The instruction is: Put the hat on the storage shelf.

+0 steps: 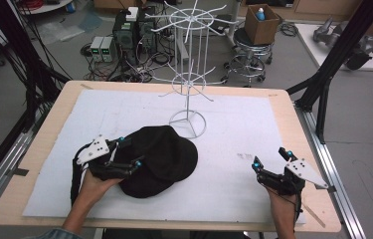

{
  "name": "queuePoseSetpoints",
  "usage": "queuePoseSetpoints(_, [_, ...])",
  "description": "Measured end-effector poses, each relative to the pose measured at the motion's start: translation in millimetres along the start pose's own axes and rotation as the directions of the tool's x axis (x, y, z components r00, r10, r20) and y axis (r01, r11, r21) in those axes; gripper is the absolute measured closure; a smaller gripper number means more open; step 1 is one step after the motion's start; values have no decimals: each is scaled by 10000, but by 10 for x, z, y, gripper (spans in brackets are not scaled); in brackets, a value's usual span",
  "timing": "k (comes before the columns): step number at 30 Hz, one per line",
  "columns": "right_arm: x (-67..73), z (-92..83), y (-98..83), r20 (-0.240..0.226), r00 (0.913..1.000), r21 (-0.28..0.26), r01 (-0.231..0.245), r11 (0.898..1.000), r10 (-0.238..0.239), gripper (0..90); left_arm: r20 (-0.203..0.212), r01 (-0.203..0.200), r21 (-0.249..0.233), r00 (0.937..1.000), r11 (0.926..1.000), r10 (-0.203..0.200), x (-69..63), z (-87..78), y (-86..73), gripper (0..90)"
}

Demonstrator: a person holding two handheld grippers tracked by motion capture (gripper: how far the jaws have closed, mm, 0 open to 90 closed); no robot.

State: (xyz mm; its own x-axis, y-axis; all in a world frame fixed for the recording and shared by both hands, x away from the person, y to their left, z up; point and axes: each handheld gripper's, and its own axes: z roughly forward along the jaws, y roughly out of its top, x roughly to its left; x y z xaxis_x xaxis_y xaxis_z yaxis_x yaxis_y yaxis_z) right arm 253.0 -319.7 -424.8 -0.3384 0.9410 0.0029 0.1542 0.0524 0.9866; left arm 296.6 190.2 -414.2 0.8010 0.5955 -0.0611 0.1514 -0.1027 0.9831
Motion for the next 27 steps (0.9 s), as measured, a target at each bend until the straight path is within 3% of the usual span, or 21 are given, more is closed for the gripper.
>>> queuePoseSetpoints(7, [-3,-2,-4,-29,10000,95,-26,10000,26,70,75,-230,279,9997,9993,228,-44,74,-28,230])
queuePoseSetpoints(18, [3,-1,-5,-35,10000,108,-35,9999,35,70,-14,-38,918,10000,9958,40,-10,127,-78,244])
queuePoseSetpoints(24, [3,1,-5,-50,10000,119,2,9999,-1,70,-70,4,1494,10000,9888,6,-1,152,-105,296])
queuePoseSetpoints(27, [3,-2,-5,-41,10000,132,-51,9999,52,70,11,38,1766,10000,9843,-40,1,165,-121,364])
